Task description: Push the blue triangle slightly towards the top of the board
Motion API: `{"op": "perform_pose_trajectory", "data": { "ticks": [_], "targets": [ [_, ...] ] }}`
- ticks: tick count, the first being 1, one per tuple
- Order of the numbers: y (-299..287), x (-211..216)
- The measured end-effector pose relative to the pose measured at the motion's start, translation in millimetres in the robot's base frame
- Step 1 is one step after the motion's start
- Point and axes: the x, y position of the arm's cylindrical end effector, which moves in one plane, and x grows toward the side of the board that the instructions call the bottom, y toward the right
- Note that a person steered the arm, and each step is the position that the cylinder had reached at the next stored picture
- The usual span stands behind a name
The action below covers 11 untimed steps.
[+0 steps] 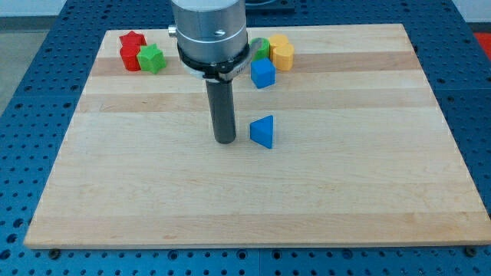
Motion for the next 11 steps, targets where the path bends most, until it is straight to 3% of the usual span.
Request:
{"op": "perform_pose_trajectory", "data": {
  "ticks": [8, 11],
  "targets": [
    [62, 21],
    [56, 21]
  ]
}}
